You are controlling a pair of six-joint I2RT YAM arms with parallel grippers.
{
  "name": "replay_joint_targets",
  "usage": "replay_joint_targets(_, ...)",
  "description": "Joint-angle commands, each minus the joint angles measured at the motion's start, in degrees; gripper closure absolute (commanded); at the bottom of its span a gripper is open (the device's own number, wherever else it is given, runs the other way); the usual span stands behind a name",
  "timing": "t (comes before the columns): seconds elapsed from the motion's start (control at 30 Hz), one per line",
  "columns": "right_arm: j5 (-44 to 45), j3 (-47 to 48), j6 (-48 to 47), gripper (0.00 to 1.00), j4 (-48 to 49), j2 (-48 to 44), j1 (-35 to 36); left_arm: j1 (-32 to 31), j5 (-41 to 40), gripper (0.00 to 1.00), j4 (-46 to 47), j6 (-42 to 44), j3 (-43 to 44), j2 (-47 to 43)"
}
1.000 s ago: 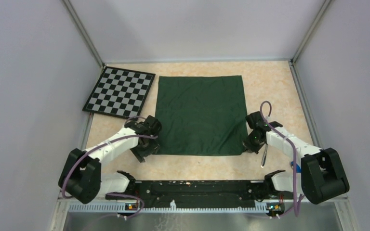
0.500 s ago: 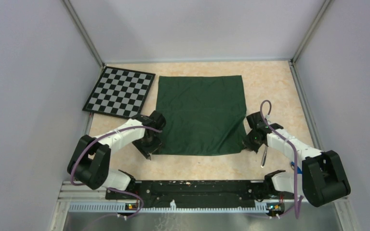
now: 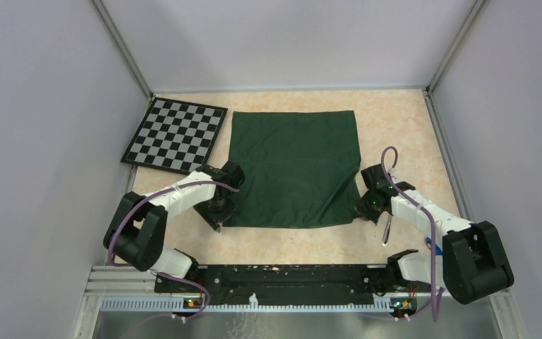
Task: Fold the napkin into a case and place the utensils inside
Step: Pick up the flattened napkin from the center of the board.
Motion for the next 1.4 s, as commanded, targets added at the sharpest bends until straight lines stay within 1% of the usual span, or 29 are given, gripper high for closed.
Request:
replay_joint_targets(0.0, 2.0, -2.4, -0.7, 1.00, 0.1, 1.0, 0.5, 0.4, -2.6, 0.42, 1.9, 0.5, 0.6, 1.5)
replay_joint_targets(0.17, 2.0, -2.8, -0.9, 1.00, -0.1, 0.8, 0.5, 0.5, -2.6, 0.41, 4.0, 1.1, -0.1, 3.9)
replay_joint_targets(0.3, 2.0, -3.4, -0.9, 1.00, 0.0, 0.2, 0.5, 1.0, -2.3, 0.40, 8.2, 2.9, -3.3, 4.5)
replay_joint_targets(0.4, 2.1, -3.5, -1.1, 1.00, -0.2, -0.1, 0.5, 1.3, -2.2, 0.43, 10.8, 2.8, -6.4, 4.1)
replay_joint_targets(0.43, 2.1, -3.5, -1.1, 1.00, -0.3, -0.2, 0.5, 1.3, -2.0, 0.47, 11.8, 2.5, -7.3, 3.9)
replay_joint_targets(0.5, 1.9, -3.5, -1.0, 1.00, -0.2, -0.3, 0.5, 1.5, -1.3, 0.51, 14.1, 2.0, -9.2, 3.5)
replay_joint_targets(0.57, 1.7, -3.5, -1.0, 1.00, 0.0, -0.4, 0.6, 1.9, -0.4, 0.59, 16.2, 1.6, -10.9, 3.1)
replay_joint_targets(0.7, 1.3, -3.4, -0.8, 1.00, -0.1, -0.4, 0.5, 2.8, -1.2, 0.66, 21.4, 2.4, -14.2, 1.3)
replay_joint_targets(0.83, 1.2, -3.3, -0.7, 1.00, -0.5, -0.8, 0.5, 5.1, -1.1, 0.76, 25.7, 4.2, -17.7, -0.5)
replay_joint_targets(0.87, 1.2, -3.3, -0.7, 1.00, -0.6, -1.0, 0.5, 5.7, -0.8, 0.81, 26.8, 5.5, -18.4, -1.1)
replay_joint_targets(0.9, 1.3, -3.5, -0.7, 1.00, -0.5, -1.1, 0.5, 6.2, -0.6, 0.90, 27.6, 6.0, -19.0, -1.8)
replay_joint_targets(0.97, 1.3, -3.7, -0.6, 1.00, -0.3, -1.4, 0.5, 6.9, -0.7, 0.97, 27.9, 7.3, -19.0, -3.1)
replay_joint_targets(1.0, 1.3, -3.8, -0.6, 1.00, -0.1, -1.4, 0.5, 7.1, -0.8, 0.99, 27.9, 8.0, -18.8, -3.8)
replay_joint_targets(1.07, 0.9, -4.1, -1.8, 1.00, 0.8, -1.7, 0.5, 7.3, -0.6, 1.00, 27.9, 9.5, -18.3, -6.1)
replay_joint_targets(1.17, 0.4, -4.2, -5.2, 1.00, 2.5, -3.5, 0.5, 7.6, 0.1, 1.00, 26.9, 11.3, -16.7, -11.9)
replay_joint_targets(1.2, -0.1, -4.2, -7.8, 1.00, 3.4, -4.9, 0.5, 7.7, 0.5, 1.00, 26.2, 11.9, -15.8, -14.0)
replay_joint_targets(1.23, -0.8, -4.2, -9.0, 1.00, 4.2, -6.4, 0.5, 7.7, 1.2, 1.00, 25.7, 12.8, -14.9, -16.5)
replay_joint_targets(1.3, -2.8, -3.6, -14.3, 1.00, 5.6, -10.9, 0.5, 7.8, 3.3, 1.00, 25.4, 15.1, -12.8, -22.1)
replay_joint_targets(1.37, -6.2, -1.9, -19.1, 1.00, 5.4, -17.4, 0.5, 7.8, 6.3, 1.00, 25.7, 18.4, -10.5, -28.5)
